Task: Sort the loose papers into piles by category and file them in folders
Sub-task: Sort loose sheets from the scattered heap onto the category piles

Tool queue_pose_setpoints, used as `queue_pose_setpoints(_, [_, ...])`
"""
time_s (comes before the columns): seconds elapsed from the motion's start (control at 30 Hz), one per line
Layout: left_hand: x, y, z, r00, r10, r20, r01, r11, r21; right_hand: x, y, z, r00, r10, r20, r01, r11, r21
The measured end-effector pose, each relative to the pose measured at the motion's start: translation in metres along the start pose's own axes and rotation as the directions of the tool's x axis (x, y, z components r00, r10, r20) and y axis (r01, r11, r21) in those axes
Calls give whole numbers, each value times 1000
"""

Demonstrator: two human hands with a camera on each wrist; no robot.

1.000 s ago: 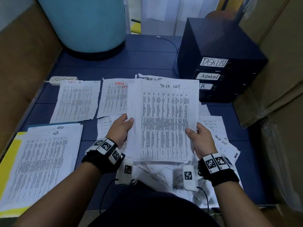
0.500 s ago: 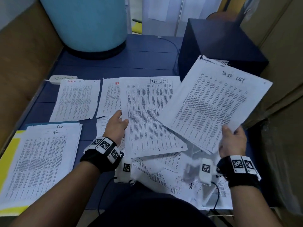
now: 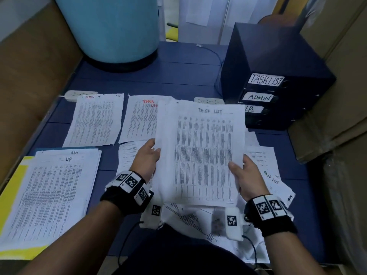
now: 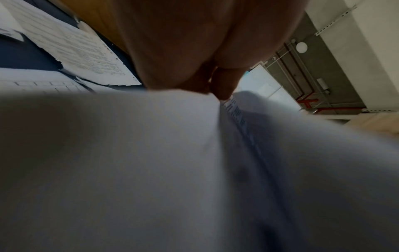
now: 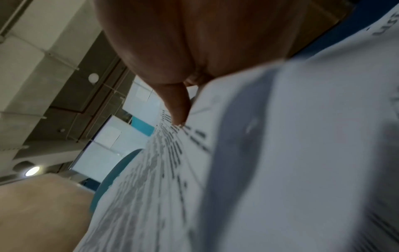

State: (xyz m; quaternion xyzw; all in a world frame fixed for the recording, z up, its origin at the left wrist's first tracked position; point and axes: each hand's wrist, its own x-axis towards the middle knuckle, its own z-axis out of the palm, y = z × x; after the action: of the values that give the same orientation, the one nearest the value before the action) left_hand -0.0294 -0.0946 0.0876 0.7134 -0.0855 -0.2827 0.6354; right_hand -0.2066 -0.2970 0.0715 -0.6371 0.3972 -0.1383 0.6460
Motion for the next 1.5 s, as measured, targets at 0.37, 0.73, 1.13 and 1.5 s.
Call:
queue_pose_setpoints(0.37, [9, -10, -37, 997, -14, -81, 39, 949, 314, 16, -11, 66, 1000, -5, -23, 3, 997, -81])
queue_pose_setpoints(0.73, [84, 3, -135, 974, -100, -202, 110, 993, 40, 46, -45, 170, 980, 108, 167, -86, 987, -133])
queue_pose_setpoints(1.13, [129, -34, -181, 948, -241, -206, 240, 970, -32, 186, -32, 262, 984, 150, -95, -175, 899, -401])
queue_pose_setpoints(1.5, [122, -33, -150, 984, -163, -65, 170, 977, 127, 162, -30, 232, 985, 136, -106, -171, 827, -535])
